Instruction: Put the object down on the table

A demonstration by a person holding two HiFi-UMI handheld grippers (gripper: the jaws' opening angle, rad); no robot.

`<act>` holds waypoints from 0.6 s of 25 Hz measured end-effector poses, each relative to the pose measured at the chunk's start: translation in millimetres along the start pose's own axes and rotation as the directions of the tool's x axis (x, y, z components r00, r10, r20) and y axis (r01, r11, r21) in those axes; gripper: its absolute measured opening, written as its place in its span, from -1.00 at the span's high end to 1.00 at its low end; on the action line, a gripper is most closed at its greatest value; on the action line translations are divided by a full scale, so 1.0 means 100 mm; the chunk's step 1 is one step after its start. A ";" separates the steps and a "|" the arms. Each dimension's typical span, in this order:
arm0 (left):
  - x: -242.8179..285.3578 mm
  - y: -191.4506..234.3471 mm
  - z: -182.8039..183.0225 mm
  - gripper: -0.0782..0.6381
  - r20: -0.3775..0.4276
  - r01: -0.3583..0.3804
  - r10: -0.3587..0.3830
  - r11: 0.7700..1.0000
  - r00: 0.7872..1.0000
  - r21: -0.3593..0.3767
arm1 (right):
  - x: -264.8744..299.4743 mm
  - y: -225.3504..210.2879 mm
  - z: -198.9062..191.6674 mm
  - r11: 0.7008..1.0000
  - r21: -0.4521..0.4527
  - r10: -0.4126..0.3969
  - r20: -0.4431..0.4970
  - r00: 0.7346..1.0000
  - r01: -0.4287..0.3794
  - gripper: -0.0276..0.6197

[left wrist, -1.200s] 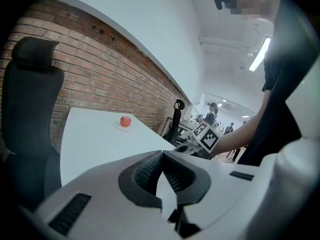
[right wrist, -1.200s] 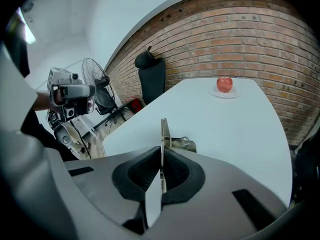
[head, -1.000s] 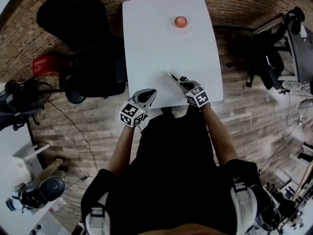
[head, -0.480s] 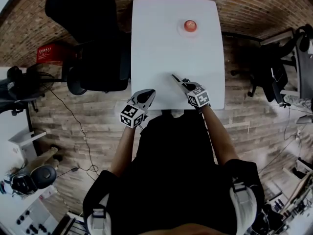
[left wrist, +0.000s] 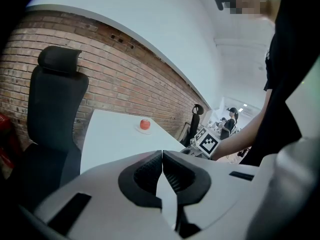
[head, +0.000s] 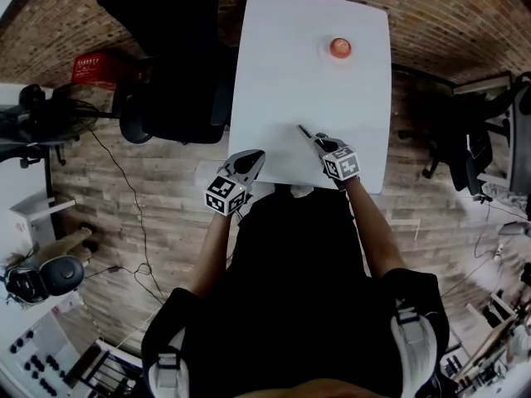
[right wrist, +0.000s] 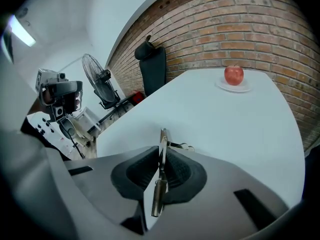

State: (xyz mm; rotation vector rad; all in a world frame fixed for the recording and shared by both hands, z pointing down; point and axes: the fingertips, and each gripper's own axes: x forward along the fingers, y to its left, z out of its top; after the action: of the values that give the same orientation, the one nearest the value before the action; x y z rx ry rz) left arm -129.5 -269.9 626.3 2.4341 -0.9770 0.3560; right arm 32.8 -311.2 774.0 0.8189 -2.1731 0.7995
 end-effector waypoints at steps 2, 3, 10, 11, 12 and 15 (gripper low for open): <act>-0.01 0.01 0.00 0.72 0.006 -0.005 0.005 1.000 1.000 -0.004 | 0.01 -0.03 0.00 1.000 0.000 -0.014 -0.002 1.000 0.014 0.82; -0.02 0.01 0.00 0.72 0.009 -0.007 0.007 1.000 1.000 -0.006 | 0.01 -0.04 0.01 1.000 0.001 -0.025 -0.005 1.000 0.025 0.81; -0.08 0.00 -0.03 0.72 0.013 -0.018 0.018 1.000 1.000 -0.015 | 0.01 -0.10 0.00 0.998 0.015 -0.058 -0.012 0.998 0.059 0.73; -0.10 -0.01 -0.02 0.72 0.019 -0.020 0.020 1.000 1.000 -0.021 | 0.01 -0.10 0.00 0.998 0.016 -0.059 -0.012 0.998 0.059 0.72; -0.12 -0.01 -0.01 0.72 0.024 -0.022 0.023 0.999 0.999 -0.027 | 0.01 -0.10 -0.01 0.998 0.016 -0.059 -0.013 0.998 0.060 0.72; -0.14 -0.02 0.00 0.72 0.028 -0.028 0.029 0.999 0.999 -0.026 | 0.00 -0.11 -0.01 0.998 0.012 -0.062 -0.014 0.998 0.063 0.70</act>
State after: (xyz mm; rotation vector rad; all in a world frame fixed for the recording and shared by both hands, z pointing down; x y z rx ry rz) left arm -138.5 -260.6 619.7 2.4107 -1.0236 0.3176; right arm 40.9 -317.0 778.4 0.8808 -2.1216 0.7861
